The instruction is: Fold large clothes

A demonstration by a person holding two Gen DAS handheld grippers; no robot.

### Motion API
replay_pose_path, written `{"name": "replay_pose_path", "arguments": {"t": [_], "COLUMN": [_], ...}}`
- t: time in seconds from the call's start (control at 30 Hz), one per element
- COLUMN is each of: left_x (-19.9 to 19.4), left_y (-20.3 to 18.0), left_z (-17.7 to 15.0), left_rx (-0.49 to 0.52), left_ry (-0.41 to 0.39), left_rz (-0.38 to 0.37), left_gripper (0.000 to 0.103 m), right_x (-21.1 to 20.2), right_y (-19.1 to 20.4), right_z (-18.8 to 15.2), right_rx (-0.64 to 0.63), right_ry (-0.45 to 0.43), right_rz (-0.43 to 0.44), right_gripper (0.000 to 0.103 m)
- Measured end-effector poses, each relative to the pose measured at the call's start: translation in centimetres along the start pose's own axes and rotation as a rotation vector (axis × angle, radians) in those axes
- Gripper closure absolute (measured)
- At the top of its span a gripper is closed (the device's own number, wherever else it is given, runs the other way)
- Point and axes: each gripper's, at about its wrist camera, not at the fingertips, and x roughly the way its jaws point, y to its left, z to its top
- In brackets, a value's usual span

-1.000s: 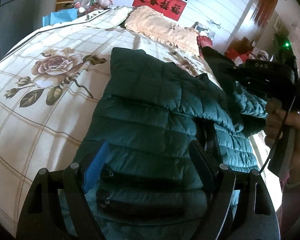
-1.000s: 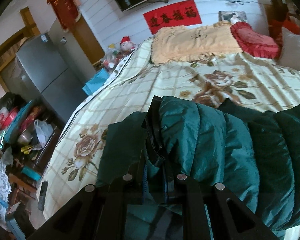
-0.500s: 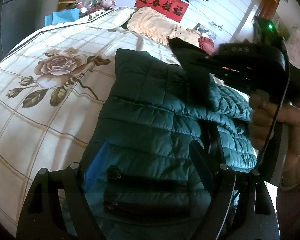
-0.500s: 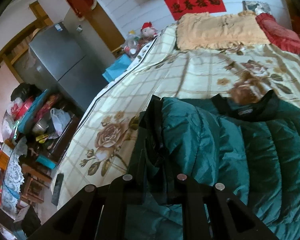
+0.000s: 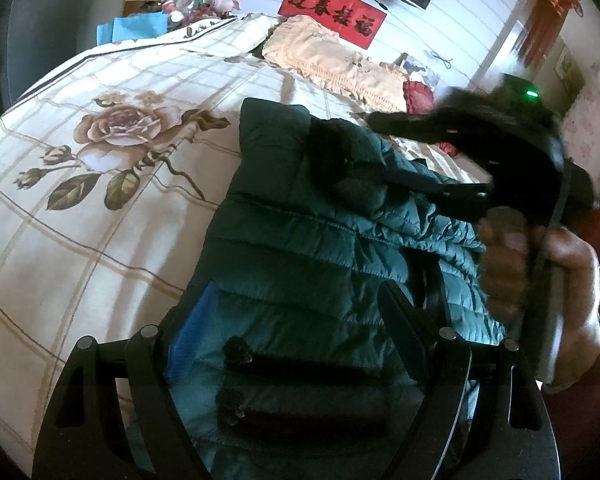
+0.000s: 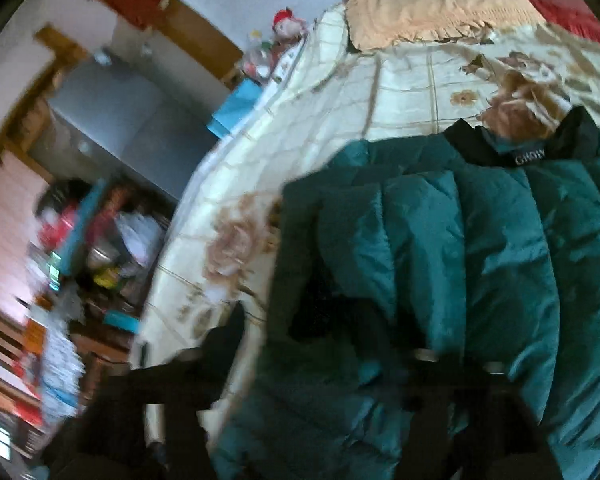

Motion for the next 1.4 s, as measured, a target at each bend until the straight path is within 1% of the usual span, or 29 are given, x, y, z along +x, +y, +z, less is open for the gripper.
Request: {"name": "replay_pose_path", "arguments": {"t": [0.07, 0.17, 0.23, 0.3, 0.33, 0.43, 0.5, 0.53, 0.6, 0.67, 0.7, 0.73, 0.77, 0.8, 0.83, 0.87, 0.9, 0.97, 1.0, 1.1, 1.13, 1.2, 1.23, 1.27, 1.33, 1.37, 1.4], "left_x": [0.2, 0.6, 1.2, 2.0, 2.6, 4.7, 5.8, 6.8, 8.8, 10.4, 11.0, 11.7, 12.0, 12.0, 11.9, 11.7, 11.5, 10.8, 10.4, 9.4, 9.5, 10.6, 11.1, 11.4, 11.9, 11.9, 11.9], "left_y": [0.0, -0.3, -0.7, -1.4, -1.7, -2.9, -3.3, -3.5, -3.9, -3.9, -4.0, -4.0, -4.0, -4.2, -4.5, -4.9, -5.3, -5.6, -5.5, -4.4, -3.8, -2.8, -2.4, -2.0, -1.5, -1.4, -1.5], "left_z": [0.2, 1.2, 2.1, 3.0, 3.6, 5.3, 6.1, 6.6, 7.4, 8.0, 8.2, 8.5, 8.6, 8.8, 9.0, 9.4, 9.9, 10.6, 10.9, 11.3, 11.1, 10.5, 10.1, 9.8, 9.5, 9.5, 9.6], "left_rx": [-0.019, -0.047, -0.056, -0.058, -0.053, -0.030, -0.034, -0.031, -0.031, -0.038, -0.041, -0.049, -0.048, -0.043, -0.030, -0.005, 0.021, 0.055, 0.059, 0.043, 0.041, 0.040, 0.040, 0.038, 0.035, 0.037, 0.035], "left_ry": [0.008, 0.011, 0.006, 0.011, 0.014, 0.013, 0.012, 0.021, 0.057, 0.057, 0.062, 0.076, 0.081, 0.072, 0.058, 0.049, 0.040, 0.019, 0.007, -0.031, -0.031, -0.002, 0.009, 0.014, 0.012, 0.010, 0.011], "left_rz": [-0.014, -0.032, -0.042, -0.042, -0.038, 0.008, 0.026, 0.035, 0.079, 0.112, 0.122, 0.114, 0.097, 0.082, 0.080, 0.093, 0.089, 0.088, 0.089, 0.101, 0.118, 0.152, 0.170, 0.185, 0.203, 0.204, 0.199], "left_gripper": [0.020, 0.020, 0.020, 0.020, 0.020, 0.020, 0.020, 0.020, 0.020, 0.020, 0.020, 0.020, 0.023, 0.045, 0.058, 0.075, 0.089, 0.091, 0.092, 0.092, 0.093, 0.092, 0.093, 0.093, 0.093, 0.093, 0.093], "right_x": [-1.9, -6.1, -9.0, -11.7, -12.5, -15.7, -17.6, -18.3, -19.6, -20.9, -21.5, -21.8, -22.0, -22.3, -22.5, -22.4, -22.4, -22.0, -21.9, -19.7, -19.0, -17.0, -15.8, -13.9, -11.1, -9.4, -8.8], "right_y": [0.1, -0.3, -0.9, -1.9, -2.5, -5.2, -7.3, -8.1, -9.8, -11.3, -11.8, -12.4, -12.7, -12.9, -13.1, -13.0, -13.1, -12.6, -12.3, -11.2, -11.1, -11.2, -11.5, -12.0, -12.7, -13.0, -12.8], "right_z": [-0.1, -0.4, -0.6, -0.8, -0.7, -1.2, -1.5, -1.7, -2.1, -2.5, -2.9, -3.2, -3.3, -3.5, -3.6, -3.6, -3.7, -3.4, -3.5, -2.6, -2.5, -2.2, -2.2, -2.2, -2.7, -3.0, -3.4], "right_rx": [-0.006, -0.019, -0.042, -0.054, -0.056, -0.057, -0.030, -0.017, 0.016, 0.051, 0.060, 0.070, 0.072, 0.067, 0.060, 0.051, 0.038, -0.005, -0.019, -0.072, -0.079, -0.082, -0.068, -0.046, -0.044, -0.059, -0.079], "right_ry": [-0.012, -0.058, -0.095, -0.134, -0.144, -0.170, -0.185, -0.189, -0.198, -0.215, -0.218, -0.221, -0.223, -0.227, -0.233, -0.238, -0.240, -0.238, -0.238, -0.233, -0.230, -0.216, -0.204, -0.174, -0.116, -0.099, -0.111], "right_rz": [0.002, 0.002, -0.043, -0.105, -0.132, -0.274, -0.340, -0.355, -0.387, -0.400, -0.401, -0.409, -0.419, -0.433, -0.450, -0.464, -0.472, -0.490, -0.492, -0.489, -0.487, -0.475, -0.462, -0.444, -0.468, -0.503, -0.529], "right_gripper": [0.037, 0.037, 0.036, 0.029, 0.029, 0.029, 0.029, 0.029, 0.029, 0.029, 0.029, 0.029, 0.029, 0.029, 0.029, 0.029, 0.029, 0.031, 0.035, 0.037, 0.037, 0.038, 0.039, 0.042, 0.043, 0.043, 0.043]}}
